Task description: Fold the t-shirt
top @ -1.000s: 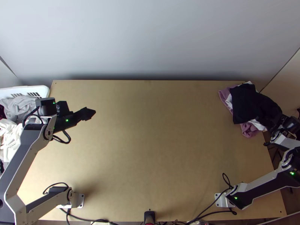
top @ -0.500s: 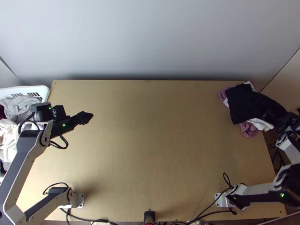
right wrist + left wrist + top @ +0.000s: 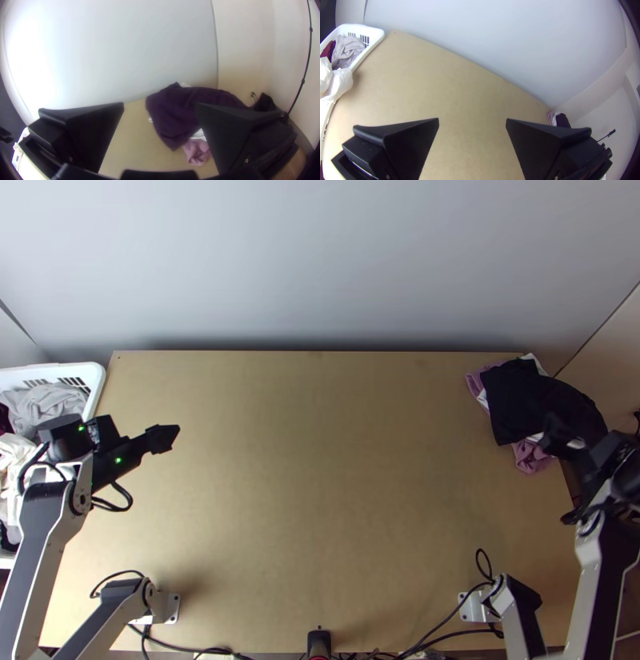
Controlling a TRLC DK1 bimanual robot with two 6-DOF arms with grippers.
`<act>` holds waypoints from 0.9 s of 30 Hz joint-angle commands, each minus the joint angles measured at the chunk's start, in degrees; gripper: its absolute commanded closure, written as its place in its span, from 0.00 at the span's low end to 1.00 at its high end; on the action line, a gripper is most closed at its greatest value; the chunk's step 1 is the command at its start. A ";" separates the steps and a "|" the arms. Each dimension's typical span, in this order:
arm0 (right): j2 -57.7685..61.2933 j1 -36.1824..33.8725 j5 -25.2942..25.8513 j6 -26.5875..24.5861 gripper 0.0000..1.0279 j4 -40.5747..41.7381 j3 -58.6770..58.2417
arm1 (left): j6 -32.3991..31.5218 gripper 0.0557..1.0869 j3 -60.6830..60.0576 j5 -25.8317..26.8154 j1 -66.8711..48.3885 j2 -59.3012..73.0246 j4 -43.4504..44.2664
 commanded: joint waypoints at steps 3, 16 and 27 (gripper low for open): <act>-20.31 18.43 7.57 6.35 0.04 -11.06 -1.84 | 3.88 0.05 -7.11 -2.44 2.70 -8.54 5.45; -37.80 25.98 9.42 6.88 0.04 -11.50 -16.17 | 8.89 0.05 -19.68 -4.11 2.61 -21.20 19.17; -46.32 35.30 14.69 5.74 0.04 3.44 -31.64 | 9.77 0.05 -38.58 -10.17 1.46 -35.79 40.52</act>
